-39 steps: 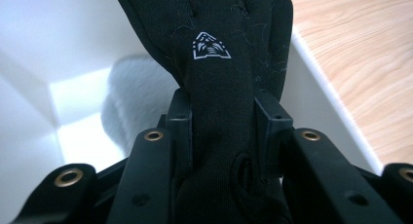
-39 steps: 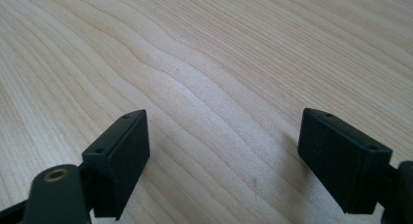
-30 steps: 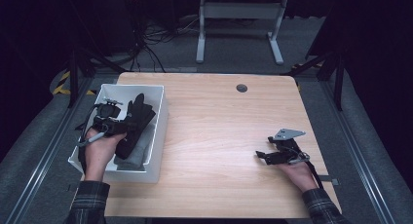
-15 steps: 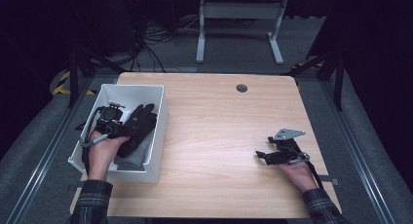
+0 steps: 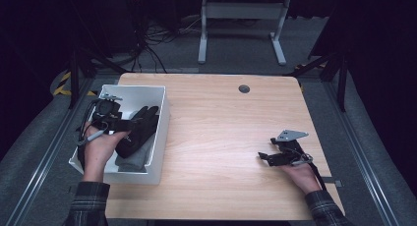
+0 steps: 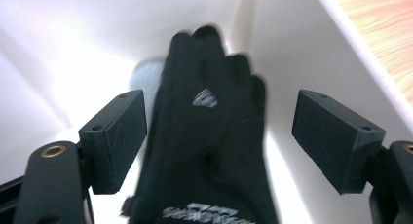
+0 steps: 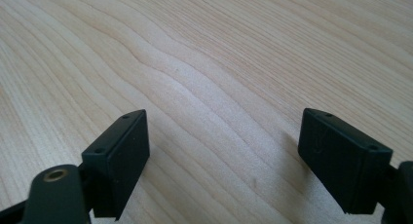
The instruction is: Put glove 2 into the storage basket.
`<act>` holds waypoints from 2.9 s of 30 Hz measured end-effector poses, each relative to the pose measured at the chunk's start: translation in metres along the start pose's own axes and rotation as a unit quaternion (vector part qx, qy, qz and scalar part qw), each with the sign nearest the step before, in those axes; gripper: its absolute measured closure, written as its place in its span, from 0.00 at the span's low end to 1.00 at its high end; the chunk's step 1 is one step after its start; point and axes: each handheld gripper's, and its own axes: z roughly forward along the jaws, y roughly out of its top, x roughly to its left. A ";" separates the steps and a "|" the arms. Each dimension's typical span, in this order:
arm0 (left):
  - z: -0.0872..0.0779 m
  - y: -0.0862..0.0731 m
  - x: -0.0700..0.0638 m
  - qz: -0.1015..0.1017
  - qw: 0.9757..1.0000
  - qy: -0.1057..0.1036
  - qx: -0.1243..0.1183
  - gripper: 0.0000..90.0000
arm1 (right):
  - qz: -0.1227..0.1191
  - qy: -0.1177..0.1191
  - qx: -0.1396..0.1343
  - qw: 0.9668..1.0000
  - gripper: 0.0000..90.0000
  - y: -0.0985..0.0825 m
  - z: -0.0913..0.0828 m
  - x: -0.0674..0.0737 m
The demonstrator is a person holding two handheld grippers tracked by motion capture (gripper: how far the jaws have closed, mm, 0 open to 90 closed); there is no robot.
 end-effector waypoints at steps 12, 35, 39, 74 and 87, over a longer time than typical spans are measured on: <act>0.007 0.025 -0.044 0.039 0.998 -0.045 -0.028 0.19 | 0.001 -0.004 0.004 1.000 0.19 0.000 0.000 0.000; 0.031 0.042 -0.119 0.109 0.989 -0.094 -0.029 0.16 | 0.002 -0.003 0.003 1.000 0.18 0.000 0.000 0.000; 0.037 0.041 -0.130 0.109 0.988 -0.108 -0.030 0.16 | 0.002 -0.003 0.003 1.000 0.18 0.000 0.000 0.000; 0.116 -0.019 -0.196 0.162 0.976 -0.148 0.005 0.16 | 0.000 -0.003 0.003 1.000 0.18 0.000 0.000 0.000; 0.137 -0.042 -0.205 0.179 0.973 -0.147 0.020 0.16 | 0.000 -0.004 0.003 1.000 0.18 0.000 0.000 0.000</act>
